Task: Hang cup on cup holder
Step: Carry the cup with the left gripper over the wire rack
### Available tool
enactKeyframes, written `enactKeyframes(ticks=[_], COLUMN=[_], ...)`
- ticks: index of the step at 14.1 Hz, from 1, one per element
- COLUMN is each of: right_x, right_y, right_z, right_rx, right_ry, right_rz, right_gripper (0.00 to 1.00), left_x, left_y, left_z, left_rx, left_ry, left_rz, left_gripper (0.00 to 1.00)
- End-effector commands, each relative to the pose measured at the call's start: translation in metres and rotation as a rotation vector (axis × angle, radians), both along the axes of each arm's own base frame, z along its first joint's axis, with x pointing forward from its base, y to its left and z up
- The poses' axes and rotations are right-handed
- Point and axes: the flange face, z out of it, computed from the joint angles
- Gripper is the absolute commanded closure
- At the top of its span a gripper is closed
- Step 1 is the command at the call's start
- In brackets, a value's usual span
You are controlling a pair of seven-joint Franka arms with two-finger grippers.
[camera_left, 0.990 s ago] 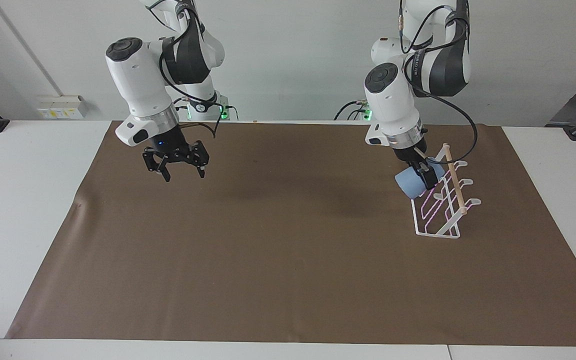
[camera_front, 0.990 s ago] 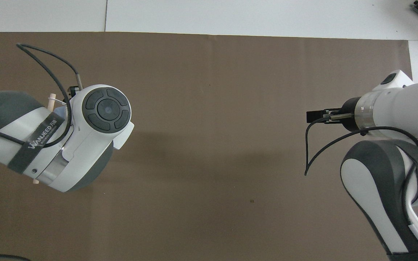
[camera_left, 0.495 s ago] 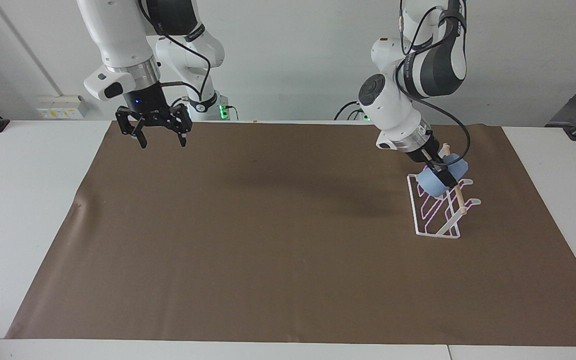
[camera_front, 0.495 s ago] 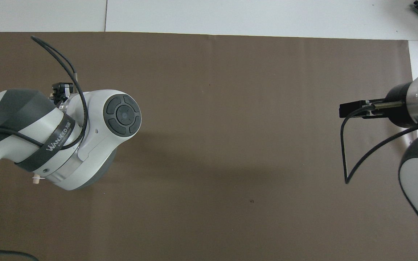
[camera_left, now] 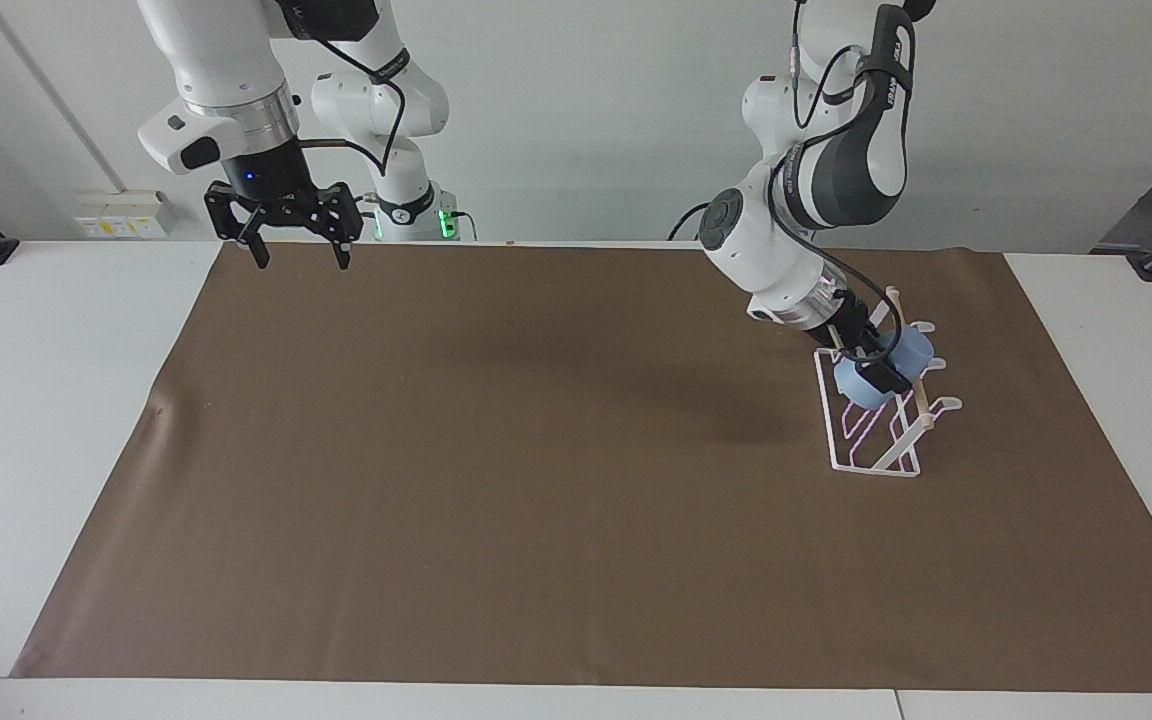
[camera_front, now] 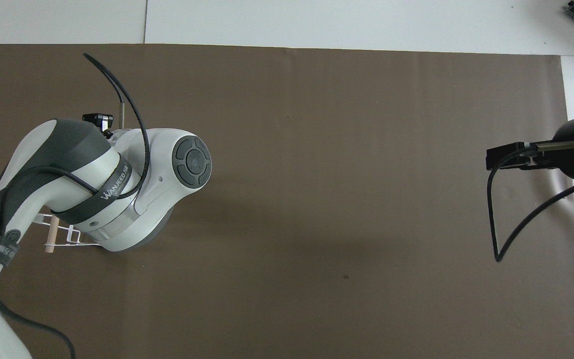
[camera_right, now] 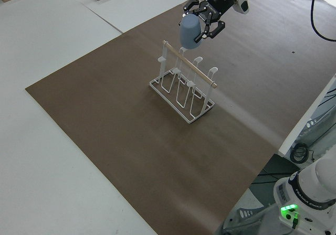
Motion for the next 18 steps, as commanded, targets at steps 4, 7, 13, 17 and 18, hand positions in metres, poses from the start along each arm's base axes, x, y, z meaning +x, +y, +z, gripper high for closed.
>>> enactKeyframes(ticks=[4, 7, 13, 17, 18], right_x=[-0.001, -0.002, -0.003, -0.002, -0.003], right_y=[-0.013, -0.012, -0.010, -0.012, -0.009], right_z=[-0.003, -0.002, -0.001, 0.000, 0.000], right_rx=[0.024, 0.027, 0.026, 0.028, 0.028], right_ry=[0.018, 0.021, 0.027, 0.018, 0.021], right_rz=[-0.048, -0.048, -0.045, -0.047, -0.042], right_gripper=[0.00, 0.00, 0.00, 0.00, 0.00], left_x=[-0.005, -0.008, -0.010, -0.010, -0.009], left_y=[0.000, 0.004, 0.005, 0.005, 0.005], left_z=[-0.010, -0.022, -0.027, -0.022, -0.018], left_rx=[0.063, 0.052, 0.058, 0.085, 0.092], left_ry=[0.017, 0.030, 0.039, 0.039, 0.046], left_rz=[-0.076, -0.091, -0.102, -0.097, -0.097], left_gripper=[1.00, 1.00, 1.00, 1.00, 1.00])
